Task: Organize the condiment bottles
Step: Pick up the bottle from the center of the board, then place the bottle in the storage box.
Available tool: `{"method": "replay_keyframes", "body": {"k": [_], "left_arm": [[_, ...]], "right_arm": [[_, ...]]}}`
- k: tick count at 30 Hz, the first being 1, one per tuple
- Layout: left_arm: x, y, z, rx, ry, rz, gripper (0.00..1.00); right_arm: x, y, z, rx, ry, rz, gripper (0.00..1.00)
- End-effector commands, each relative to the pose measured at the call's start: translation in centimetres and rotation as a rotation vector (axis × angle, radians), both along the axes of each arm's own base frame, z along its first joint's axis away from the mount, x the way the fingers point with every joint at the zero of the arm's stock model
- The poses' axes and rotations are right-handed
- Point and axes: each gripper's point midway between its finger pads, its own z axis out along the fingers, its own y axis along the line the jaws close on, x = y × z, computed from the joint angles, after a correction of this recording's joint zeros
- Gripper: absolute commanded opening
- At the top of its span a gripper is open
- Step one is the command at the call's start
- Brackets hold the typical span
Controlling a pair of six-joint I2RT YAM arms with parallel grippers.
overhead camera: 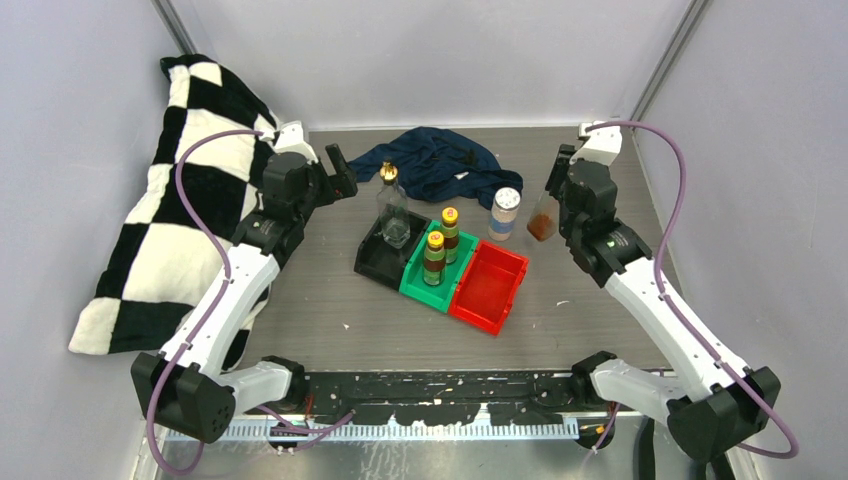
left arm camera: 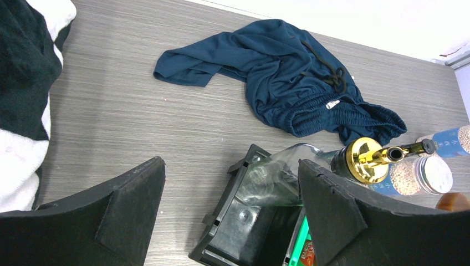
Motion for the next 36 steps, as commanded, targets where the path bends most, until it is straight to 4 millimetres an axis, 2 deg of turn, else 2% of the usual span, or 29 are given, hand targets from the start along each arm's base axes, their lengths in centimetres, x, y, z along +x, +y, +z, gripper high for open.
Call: {"method": "replay_keyframes", "body": {"k": [1, 6, 12, 23, 36], "left_arm": [[0.4, -0.3, 1.3, -0.024, -0.054, 0.000, 0.90], [0.4, -0.1, 1.3, -0.021, -0.056, 0.008, 0.90], [0.2, 0.3, 1.3, -0.015, -0.062, 0.025, 0.90], [-0.1, 1.0, 1.5, -0.007, -0.075, 0.059, 0.90], [-0.2, 1.0, 1.6, -0.001, -0.080, 0.062, 0.90]], "right_arm": [[-1.7, 0.3, 6.7, 0.046, -0.143, 0.043, 0.01], [-3.5, 2.0, 8.7, 0.037, -0.144, 0.133, 0.01], [-6.0, 4.0, 10.0, 0.048, -0.123, 0.262, 0.01], [-9.9, 7.3, 10.6, 0.133, -0.073, 0.502, 0.01], [-13.3, 12.0, 9.6, 0.157, 0.014, 0.824, 0.01]]}}
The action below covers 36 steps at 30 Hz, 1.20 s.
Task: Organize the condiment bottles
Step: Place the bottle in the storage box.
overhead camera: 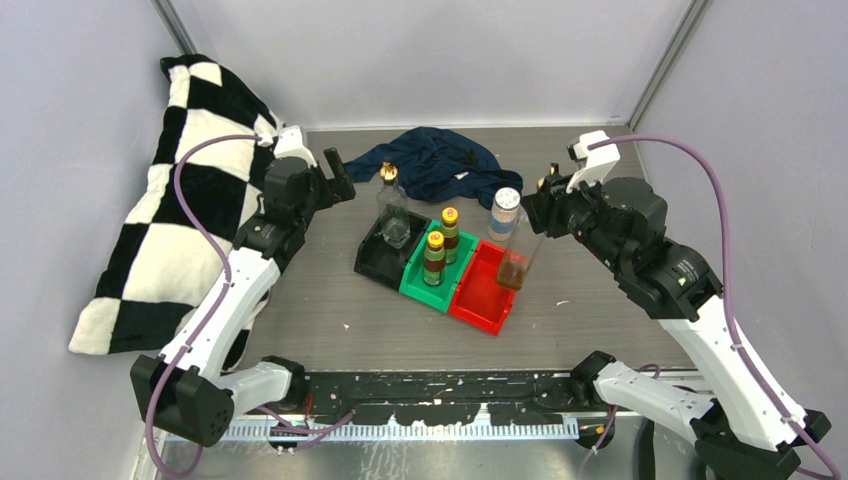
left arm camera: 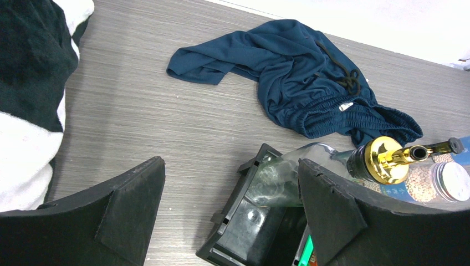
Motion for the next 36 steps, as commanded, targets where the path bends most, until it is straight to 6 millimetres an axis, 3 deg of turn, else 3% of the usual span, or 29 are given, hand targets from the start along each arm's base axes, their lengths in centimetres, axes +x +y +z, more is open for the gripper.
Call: {"method": "replay_keyframes", "body": {"k": [1, 9, 18, 28, 36], "left_arm": [[0.1, 0.2, 2.3, -0.019, -0.084, 0.018, 0.90], [0.1, 0.3, 2.3, -0.013, -0.084, 0.022, 0.90], [0.2, 0.4, 2.3, -0.008, -0.087, 0.030, 0.90], [0.3, 0.5, 2.4, 0.003, -0.089, 0.034, 0.90], [0.3, 0.7, 2.6, 0.008, -0.096, 0.042, 0.90]], "right_arm": [[-2.2, 2.5, 4.4, 0.115, -0.095, 0.176, 0.01], [-3.6, 5.2, 4.0, 0.105, -0.073, 0.336, 0.01], [-3.3, 8.4, 3.2, 0.055, -0.066, 0.427, 0.01], [-3.6, 13.9, 3.8, -0.022, -0.093, 0.532, 0.01], [-4.9, 18.5, 2.8, -0.079, -0.082, 0.614, 0.01]]}}
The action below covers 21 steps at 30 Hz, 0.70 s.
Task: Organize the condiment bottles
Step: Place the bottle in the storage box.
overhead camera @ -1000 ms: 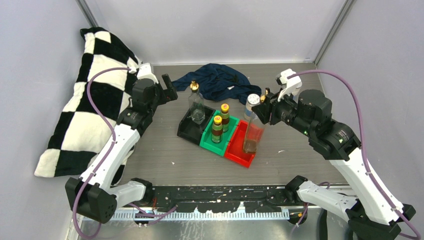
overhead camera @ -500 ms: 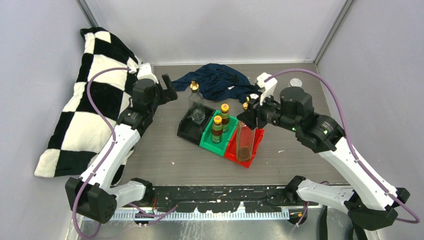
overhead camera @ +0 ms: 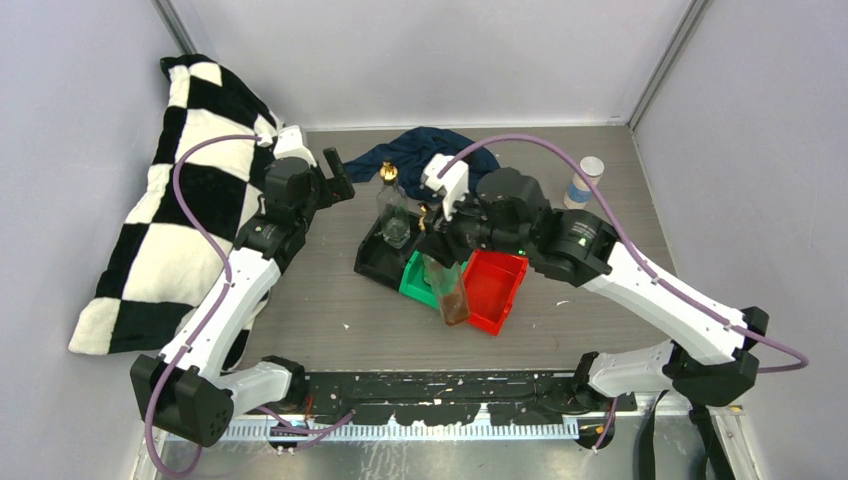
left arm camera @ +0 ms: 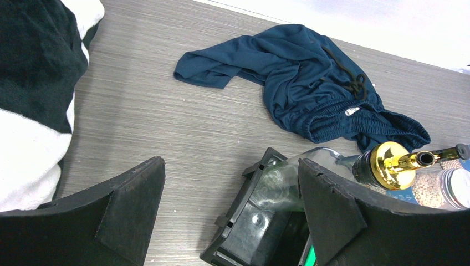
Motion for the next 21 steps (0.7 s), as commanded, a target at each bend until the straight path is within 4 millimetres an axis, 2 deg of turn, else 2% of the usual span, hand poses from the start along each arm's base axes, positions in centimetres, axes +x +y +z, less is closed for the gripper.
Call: {"method": "replay_keyframes", "body": {"k": [1, 6, 13, 21], "left_arm": [[0.2, 0.4, 2.5, -0.008, -0.086, 0.019, 0.90], [0.1, 0.7, 2.7, -0.005, -0.092, 0.036, 0.89], [0.1, 1.9, 3.0, -0.024, -0.099, 0.080, 0.89], [0.2, 3.1, 2.9, -0.080, -0.091, 0.120, 0.87]], "right_arm": [[-0.2, 2.5, 4.9, 0.108, -0.126, 0.037, 0.01], [-1.8, 5.0, 4.8, 0.105, -0.143, 0.108, 0.01], [-3.4, 7.5, 4.5, 0.113, -0.169, 0.177, 0.01], [-4.0, 9.9, 3.7, 0.116, -0.216, 0.209, 0.01]]}}
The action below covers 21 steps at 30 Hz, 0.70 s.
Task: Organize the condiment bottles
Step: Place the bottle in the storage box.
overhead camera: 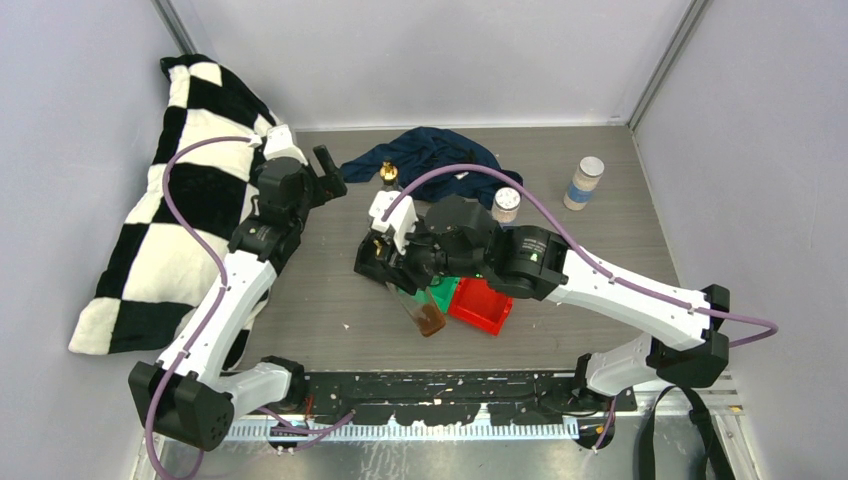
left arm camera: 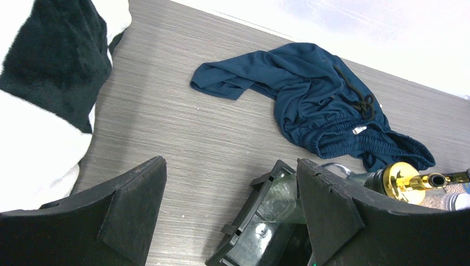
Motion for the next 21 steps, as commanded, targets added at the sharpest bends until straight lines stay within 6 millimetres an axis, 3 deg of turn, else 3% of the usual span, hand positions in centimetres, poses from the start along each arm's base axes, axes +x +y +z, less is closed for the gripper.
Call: {"method": "replay_keyframes", "body": {"k": [1, 21], "left_arm": [[0.1, 0.8, 2.1, -0.062, -0.069, 0.039, 0.87], [0.3, 2.8, 1.9, -0.098, -0.060, 0.106, 0.86]], "right_arm": [[0.3, 2.1, 5.4, 0.182, -0.111, 0.018, 0.01], [3.1, 6.2, 5.2, 0.288, -0.257, 0.016, 0.01]]}}
